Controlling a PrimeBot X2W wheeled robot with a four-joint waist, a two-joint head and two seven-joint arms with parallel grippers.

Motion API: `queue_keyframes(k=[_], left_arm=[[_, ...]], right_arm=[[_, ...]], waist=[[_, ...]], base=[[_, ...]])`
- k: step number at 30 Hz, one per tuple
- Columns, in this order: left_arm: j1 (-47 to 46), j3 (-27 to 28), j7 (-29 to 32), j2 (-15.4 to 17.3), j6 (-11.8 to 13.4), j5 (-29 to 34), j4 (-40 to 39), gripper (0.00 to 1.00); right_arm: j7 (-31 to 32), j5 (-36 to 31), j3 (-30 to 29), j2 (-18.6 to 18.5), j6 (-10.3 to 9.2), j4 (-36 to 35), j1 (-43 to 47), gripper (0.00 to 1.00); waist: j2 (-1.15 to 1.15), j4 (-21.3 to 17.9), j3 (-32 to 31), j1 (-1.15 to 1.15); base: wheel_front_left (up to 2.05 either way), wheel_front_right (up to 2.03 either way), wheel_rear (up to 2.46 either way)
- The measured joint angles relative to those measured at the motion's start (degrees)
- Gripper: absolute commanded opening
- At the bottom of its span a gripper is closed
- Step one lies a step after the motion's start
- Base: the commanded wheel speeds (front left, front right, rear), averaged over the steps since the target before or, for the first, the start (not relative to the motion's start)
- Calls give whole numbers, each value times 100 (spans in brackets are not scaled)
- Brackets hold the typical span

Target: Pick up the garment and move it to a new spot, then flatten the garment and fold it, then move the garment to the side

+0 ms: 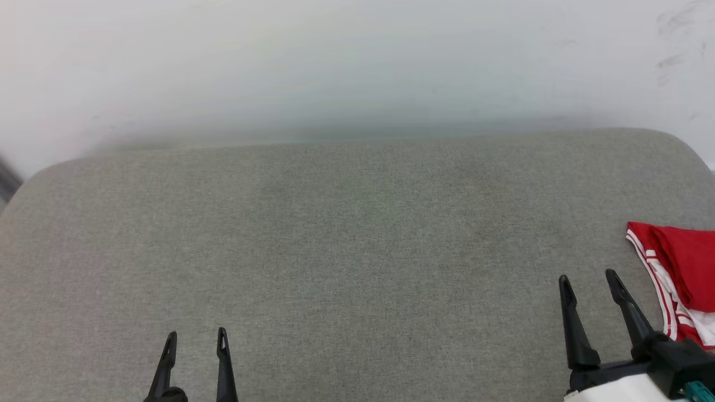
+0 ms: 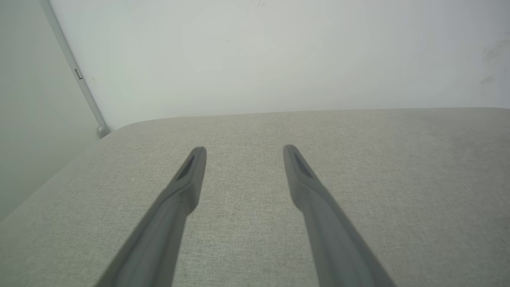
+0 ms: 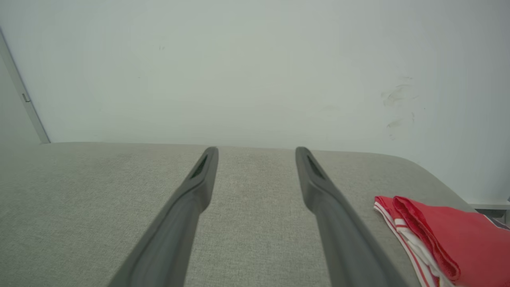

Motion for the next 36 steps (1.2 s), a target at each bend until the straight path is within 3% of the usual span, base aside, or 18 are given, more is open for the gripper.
queue_keyframes(k=[15,16,21,36], left_arm=[[94,153,0,-34,-188,-34,48,100],[94,149,2,-33,-188,-35,101,0],[96,108,25,-41,-188,-107,333,0],[-175,140,307,15,-444,-1845,605,0]], right_arm=[[0,354,-5,13,1,-182,455,100],[1,355,0,13,1,-132,456,0],[35,431,15,13,1,111,462,0],[311,2078,43,-36,0,337,297,0]], waist=[[0,37,-146,0],[0,38,-146,0],[0,38,-145,1],[0,34,-127,1]], base=[[0,0,0],[0,0,0],[0,0,0],[0,0,0]])
